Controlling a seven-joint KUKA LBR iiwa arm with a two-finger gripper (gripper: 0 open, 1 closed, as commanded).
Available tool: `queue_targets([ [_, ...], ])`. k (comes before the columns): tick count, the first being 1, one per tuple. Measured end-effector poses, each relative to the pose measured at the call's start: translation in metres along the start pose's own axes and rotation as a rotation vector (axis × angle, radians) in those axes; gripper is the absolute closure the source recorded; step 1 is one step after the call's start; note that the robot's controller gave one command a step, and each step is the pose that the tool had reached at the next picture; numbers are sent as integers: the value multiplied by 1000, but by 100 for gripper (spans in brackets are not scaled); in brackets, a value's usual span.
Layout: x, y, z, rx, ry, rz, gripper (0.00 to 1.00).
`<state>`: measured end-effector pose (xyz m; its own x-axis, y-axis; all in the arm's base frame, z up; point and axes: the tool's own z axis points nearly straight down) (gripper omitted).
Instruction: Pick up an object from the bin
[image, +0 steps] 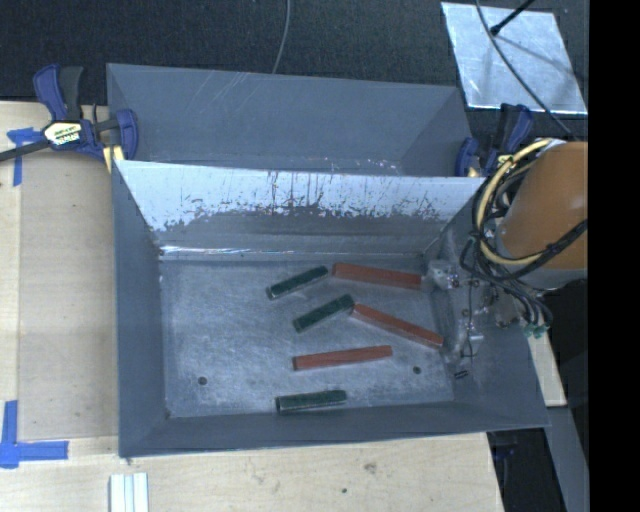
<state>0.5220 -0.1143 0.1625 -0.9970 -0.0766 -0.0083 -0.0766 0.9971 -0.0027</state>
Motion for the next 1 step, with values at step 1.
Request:
queue_targets([
  [1,-1,14,67,-1,1,-178,0],
])
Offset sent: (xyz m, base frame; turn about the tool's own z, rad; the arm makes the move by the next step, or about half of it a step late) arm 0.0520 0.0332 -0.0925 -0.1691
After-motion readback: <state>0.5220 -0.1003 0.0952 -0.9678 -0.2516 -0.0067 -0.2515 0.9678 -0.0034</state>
